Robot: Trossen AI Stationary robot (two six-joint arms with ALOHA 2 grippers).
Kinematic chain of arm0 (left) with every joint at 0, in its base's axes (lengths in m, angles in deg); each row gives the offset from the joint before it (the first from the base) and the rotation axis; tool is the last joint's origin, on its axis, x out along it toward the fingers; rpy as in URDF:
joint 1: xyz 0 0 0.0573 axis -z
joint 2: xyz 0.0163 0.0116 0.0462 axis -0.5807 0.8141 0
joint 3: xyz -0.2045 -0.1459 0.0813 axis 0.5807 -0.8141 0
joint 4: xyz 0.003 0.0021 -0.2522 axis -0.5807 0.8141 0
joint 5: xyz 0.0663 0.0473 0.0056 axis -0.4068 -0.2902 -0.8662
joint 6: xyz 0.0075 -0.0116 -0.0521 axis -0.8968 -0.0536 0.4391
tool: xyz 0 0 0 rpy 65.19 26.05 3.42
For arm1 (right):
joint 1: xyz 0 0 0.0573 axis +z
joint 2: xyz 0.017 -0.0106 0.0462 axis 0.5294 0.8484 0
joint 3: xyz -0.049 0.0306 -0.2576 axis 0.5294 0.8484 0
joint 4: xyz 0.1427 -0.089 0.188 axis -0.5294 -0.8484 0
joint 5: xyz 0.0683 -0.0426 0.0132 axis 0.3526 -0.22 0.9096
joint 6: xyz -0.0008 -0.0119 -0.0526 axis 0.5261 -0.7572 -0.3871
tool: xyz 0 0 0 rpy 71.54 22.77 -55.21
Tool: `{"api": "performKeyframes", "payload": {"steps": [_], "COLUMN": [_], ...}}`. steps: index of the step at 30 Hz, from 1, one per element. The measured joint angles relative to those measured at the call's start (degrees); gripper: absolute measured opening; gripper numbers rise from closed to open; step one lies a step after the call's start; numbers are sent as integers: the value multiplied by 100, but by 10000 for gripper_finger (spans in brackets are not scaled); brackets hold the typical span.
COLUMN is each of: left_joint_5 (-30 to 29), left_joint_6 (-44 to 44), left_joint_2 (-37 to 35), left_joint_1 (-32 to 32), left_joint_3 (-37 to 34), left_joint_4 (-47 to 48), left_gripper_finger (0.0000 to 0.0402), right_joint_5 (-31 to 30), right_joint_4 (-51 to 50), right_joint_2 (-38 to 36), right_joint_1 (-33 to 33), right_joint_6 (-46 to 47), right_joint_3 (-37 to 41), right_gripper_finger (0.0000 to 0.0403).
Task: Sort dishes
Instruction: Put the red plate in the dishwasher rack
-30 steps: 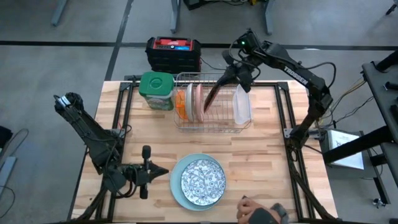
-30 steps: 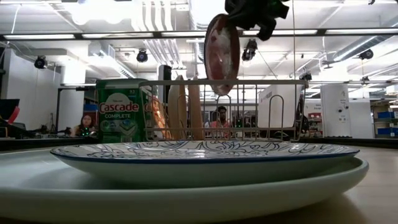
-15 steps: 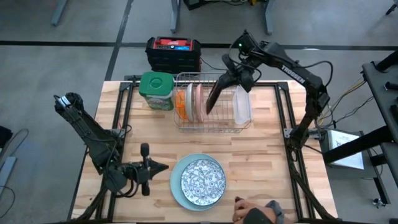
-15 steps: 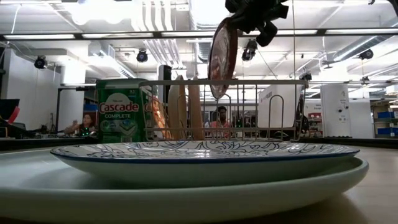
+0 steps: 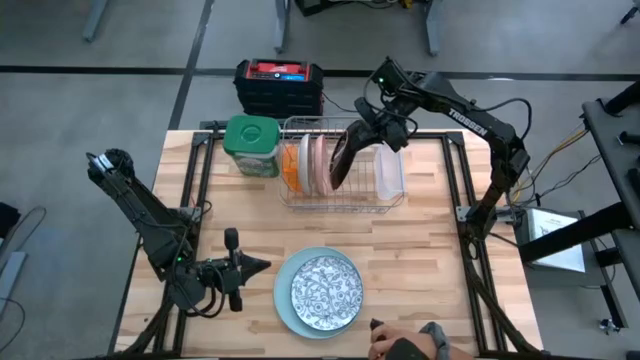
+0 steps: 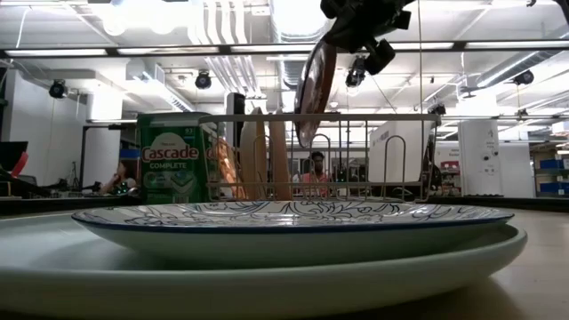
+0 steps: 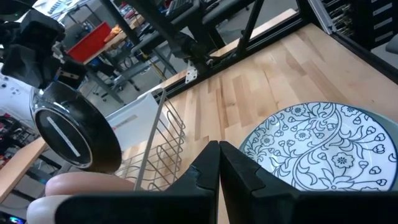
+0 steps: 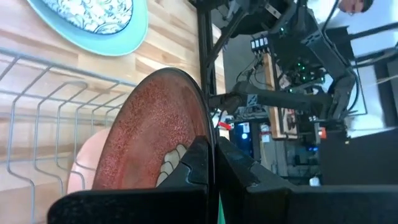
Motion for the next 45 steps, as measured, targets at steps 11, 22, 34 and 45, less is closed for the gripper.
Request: {"api": "performKeyframes", "payload": {"steps": [11, 22, 34, 45], "left_joint_5": [-7, -160, -247, -245], "left_joint_6": [0, 0, 0, -1], "left_joint_2": [-4, -9, -11, -12], "left_joint_1": [0, 0, 0, -1], "left_joint_3": [0, 2, 9, 11], "left_joint_4": [0, 0, -2, -2], "left_gripper_finger": [0, 0, 0, 0], "right_joint_5": [-94, -116, -257, -564], "right_joint_4": [59, 119, 268, 932], "right_joint_2": [0, 0, 0, -2], "right_joint_1": [9, 7, 5, 2], "right_joint_6": [-247, -333, -340, -283], "right_joint_3": [275, 382, 575, 1019], "right_gripper_finger": [0, 0, 0, 0]}}
